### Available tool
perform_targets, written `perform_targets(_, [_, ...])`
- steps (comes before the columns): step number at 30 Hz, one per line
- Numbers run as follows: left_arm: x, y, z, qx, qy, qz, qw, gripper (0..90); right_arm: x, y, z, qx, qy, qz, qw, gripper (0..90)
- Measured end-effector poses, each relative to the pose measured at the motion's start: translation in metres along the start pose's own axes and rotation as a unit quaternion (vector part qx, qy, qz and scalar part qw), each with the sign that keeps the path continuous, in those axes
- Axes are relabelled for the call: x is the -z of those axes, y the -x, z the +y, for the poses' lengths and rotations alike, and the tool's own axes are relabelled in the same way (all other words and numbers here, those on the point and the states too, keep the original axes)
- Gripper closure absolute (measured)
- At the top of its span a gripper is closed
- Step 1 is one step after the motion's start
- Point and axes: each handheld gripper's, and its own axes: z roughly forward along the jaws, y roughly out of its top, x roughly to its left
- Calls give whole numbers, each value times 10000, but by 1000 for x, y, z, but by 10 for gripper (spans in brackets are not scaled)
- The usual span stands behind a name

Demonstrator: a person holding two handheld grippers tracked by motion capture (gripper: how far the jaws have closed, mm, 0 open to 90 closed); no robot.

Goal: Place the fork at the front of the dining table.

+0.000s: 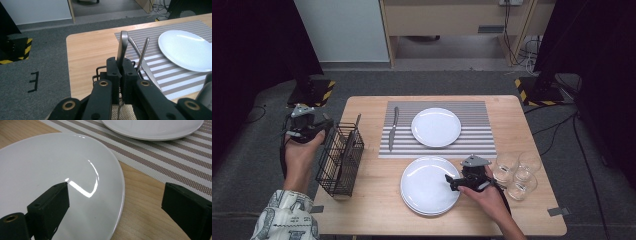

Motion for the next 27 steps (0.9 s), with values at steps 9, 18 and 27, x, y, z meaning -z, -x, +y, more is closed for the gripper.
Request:
perform_targets(9, [9, -1, 8, 5, 101, 57, 9999, 865, 2, 2, 1, -11, 47, 9, 10000, 78])
perform_targets(18, [24, -3, 18, -23, 215, 50, 9998, 865, 3, 2, 2, -10, 72, -8, 10000, 78])
perform_targets(27, [36, 3, 30, -102, 311, 25, 9995, 865, 3, 2, 2, 8, 50, -17, 10000, 78])
